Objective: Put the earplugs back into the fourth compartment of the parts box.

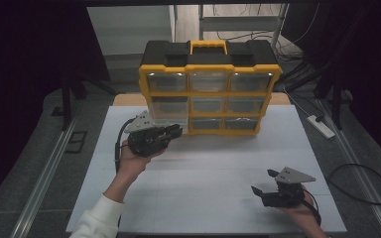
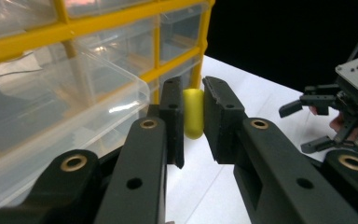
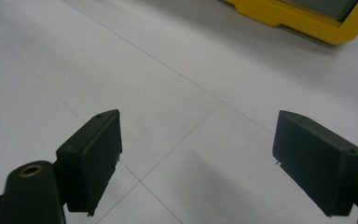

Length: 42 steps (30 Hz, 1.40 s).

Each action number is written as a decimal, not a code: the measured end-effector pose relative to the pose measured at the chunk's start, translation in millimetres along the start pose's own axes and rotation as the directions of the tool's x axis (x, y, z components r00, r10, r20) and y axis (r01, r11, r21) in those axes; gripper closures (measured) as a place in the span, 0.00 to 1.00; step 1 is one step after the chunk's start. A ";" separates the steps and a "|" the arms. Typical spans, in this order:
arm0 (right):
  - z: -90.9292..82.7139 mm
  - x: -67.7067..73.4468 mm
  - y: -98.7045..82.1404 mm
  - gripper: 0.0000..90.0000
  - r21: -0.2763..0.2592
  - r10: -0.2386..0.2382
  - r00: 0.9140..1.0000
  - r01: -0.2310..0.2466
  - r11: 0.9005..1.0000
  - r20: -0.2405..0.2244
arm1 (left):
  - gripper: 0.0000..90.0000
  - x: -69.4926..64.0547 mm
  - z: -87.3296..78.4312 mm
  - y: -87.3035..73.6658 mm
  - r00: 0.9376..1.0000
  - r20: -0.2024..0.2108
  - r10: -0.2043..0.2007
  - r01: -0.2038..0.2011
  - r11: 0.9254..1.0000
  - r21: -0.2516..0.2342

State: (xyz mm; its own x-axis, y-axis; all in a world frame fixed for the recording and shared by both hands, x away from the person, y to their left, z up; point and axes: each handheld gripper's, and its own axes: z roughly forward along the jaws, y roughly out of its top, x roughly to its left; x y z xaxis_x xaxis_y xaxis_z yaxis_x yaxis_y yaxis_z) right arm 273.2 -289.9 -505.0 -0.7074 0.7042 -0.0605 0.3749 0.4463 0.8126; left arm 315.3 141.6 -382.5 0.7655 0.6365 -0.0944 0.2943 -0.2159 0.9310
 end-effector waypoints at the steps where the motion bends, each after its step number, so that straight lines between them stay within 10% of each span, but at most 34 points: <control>1: 0.0 0.2 0.0 0.18 0.000 0.000 1.000 0.000 1.000 0.000 | 0.86 1.1 -0.4 1.2 1.000 -0.003 -0.003 0.003 1.000 -0.003; 30: -1.4 0.0 0.2 0.19 -0.008 0.001 1.000 -0.001 1.000 -0.001 | 0.85 63.0 22.3 20.4 0.984 -0.170 -0.055 0.069 0.994 0.079; 36: -2.1 -0.2 0.1 0.19 -0.010 0.002 1.000 -0.002 1.000 -0.005 | 0.41 57.8 13.6 21.4 0.983 -0.168 -0.078 0.085 0.996 0.033; 42: -2.1 -0.5 0.3 0.19 -0.013 0.002 1.000 -0.003 1.000 -0.010 | 0.32 44.5 -4.9 19.5 0.987 -0.142 -0.069 0.071 0.997 0.012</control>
State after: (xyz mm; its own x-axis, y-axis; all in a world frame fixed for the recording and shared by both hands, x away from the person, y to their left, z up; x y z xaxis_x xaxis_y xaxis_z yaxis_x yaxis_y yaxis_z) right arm 272.3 -291.3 -503.5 -0.7126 0.6997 -0.0525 0.3688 0.4371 0.8203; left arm 352.3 169.3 -366.8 0.6541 0.7487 -0.1071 0.3552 -0.1790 0.9175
